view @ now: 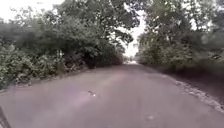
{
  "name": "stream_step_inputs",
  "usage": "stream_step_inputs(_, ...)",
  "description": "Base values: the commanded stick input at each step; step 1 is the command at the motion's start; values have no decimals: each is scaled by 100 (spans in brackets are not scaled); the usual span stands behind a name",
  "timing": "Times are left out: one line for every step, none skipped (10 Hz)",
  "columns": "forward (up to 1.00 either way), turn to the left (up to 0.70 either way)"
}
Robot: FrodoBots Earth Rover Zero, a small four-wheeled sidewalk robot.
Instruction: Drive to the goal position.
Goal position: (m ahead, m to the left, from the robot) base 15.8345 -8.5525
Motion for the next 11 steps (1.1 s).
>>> stream_step_inputs(100,-16)
stream_step_inputs(100,-16)
stream_step_inputs(100,-16)
stream_step_inputs(100,-16)
stream_step_inputs(100,-16)
stream_step_inputs(100,-15)
stream_step_inputs(100,-6)
stream_step_inputs(100,-6)
stream_step_inputs(100,-6)
stream_step_inputs(100,-5)
stream_step_inputs(100,-4)
